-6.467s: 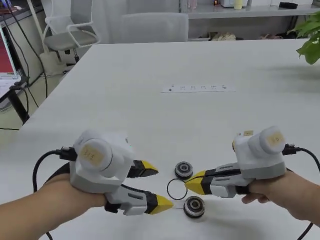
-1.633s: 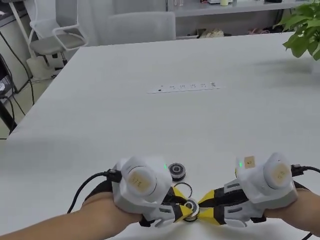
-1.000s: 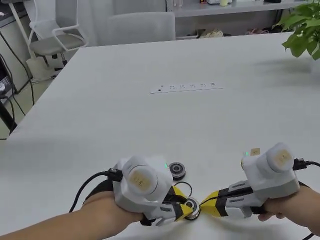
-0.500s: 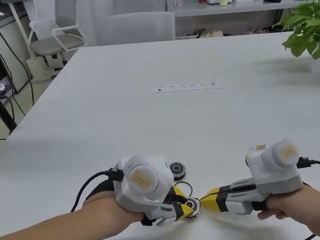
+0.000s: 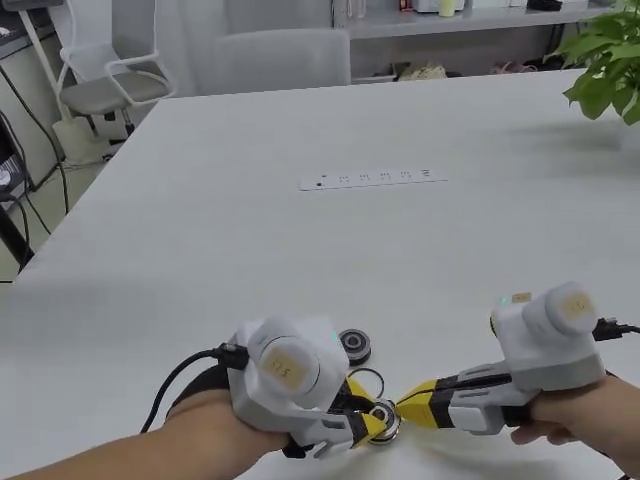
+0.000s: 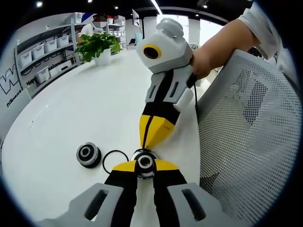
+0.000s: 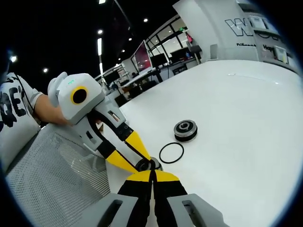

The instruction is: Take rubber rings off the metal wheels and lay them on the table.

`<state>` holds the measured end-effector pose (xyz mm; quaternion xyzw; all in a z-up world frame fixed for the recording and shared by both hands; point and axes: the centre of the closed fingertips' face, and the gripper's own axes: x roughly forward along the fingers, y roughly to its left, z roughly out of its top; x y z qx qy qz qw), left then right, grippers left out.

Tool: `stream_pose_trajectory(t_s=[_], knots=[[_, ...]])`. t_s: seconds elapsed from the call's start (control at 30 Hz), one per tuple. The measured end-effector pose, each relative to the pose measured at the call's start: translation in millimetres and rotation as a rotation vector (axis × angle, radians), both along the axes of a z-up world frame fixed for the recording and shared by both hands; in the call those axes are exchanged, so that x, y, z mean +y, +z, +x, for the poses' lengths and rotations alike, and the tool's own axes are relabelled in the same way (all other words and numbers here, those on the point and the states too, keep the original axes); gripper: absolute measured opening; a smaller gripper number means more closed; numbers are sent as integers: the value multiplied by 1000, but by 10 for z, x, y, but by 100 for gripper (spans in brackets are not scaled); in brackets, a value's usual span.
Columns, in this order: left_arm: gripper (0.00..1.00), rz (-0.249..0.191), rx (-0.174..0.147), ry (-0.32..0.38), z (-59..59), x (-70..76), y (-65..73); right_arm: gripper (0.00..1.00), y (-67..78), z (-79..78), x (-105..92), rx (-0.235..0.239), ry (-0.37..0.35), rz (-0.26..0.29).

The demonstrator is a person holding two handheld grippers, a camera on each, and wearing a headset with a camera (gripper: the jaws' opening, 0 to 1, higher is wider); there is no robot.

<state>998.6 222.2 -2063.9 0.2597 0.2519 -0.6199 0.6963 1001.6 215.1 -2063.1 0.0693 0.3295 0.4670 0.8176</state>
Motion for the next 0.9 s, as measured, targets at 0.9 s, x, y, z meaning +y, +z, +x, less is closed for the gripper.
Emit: stream_pose_trajectory(t_s=[0.9], knots=[[7, -21, 6, -7, 4, -13, 1, 0, 96, -37, 145, -101, 89, 6]])
